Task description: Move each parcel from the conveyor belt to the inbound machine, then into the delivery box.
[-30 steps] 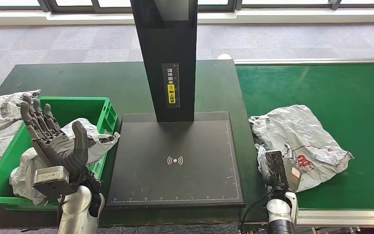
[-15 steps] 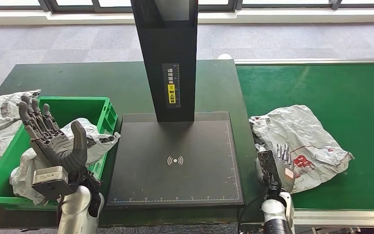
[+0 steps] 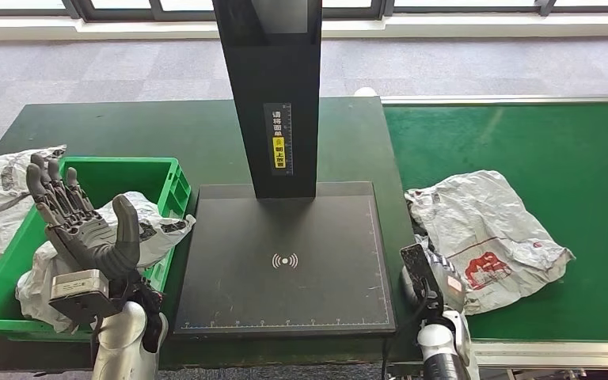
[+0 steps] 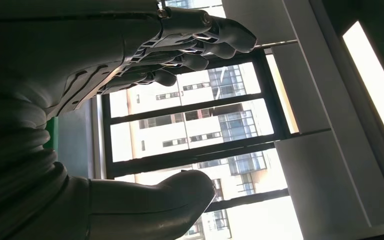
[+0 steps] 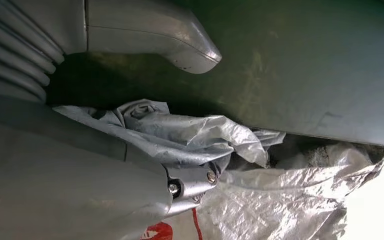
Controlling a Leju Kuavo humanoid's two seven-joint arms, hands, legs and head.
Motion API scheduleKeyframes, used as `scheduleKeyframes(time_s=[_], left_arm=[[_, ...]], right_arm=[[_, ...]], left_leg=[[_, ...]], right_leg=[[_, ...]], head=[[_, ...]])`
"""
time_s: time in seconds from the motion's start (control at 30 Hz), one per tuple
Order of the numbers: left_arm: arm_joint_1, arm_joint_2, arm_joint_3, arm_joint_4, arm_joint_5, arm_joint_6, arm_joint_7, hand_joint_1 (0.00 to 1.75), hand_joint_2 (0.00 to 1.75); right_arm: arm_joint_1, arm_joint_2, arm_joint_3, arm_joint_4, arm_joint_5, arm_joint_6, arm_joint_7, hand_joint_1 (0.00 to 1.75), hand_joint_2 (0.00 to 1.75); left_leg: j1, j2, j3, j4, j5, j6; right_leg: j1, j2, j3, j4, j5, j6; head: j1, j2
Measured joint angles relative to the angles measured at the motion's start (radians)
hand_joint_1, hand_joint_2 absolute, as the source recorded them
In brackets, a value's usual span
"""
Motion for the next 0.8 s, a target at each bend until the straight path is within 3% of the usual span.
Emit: scheduleKeyframes(time_s=[0.23,0.63,0.8], left_arm=[[0.000,0.000,0.000,0.000,0.001,0.000,0.000,0.00,1.75],[0.000,0.000,0.000,0.003,0.012,-0.005,-0.011,0.00,1.75],[0.000,0.000,0.000,0.005,0.012,-0.009,-0.012,0.00,1.75]], right_arm=[[-0.041,-0.011,0.000,0.033,0.011,0.004,0.014,1.75,1.75],[-0.065,-0.020,0.000,0.045,-0.022,0.029,-0.040,1.75,1.75],[-0.062,-0.021,0.000,0.045,-0.117,0.072,-0.131,1.75,1.75]], left_leg=[[0.000,0.000,0.001,0.000,0.000,0.000],[0.001,0.001,0.002,0.000,0.000,-0.001],[0.000,0.002,0.002,0.000,-0.001,-0.001]], right_leg=[[0.000,0.001,0.000,0.000,0.000,0.000],[0.001,0.001,0.001,0.000,-0.001,-0.001],[0.001,0.003,0.000,0.000,-0.001,-0.001]], head=[[0.000,0.000],[0.000,0.000],[0.000,0.000]])
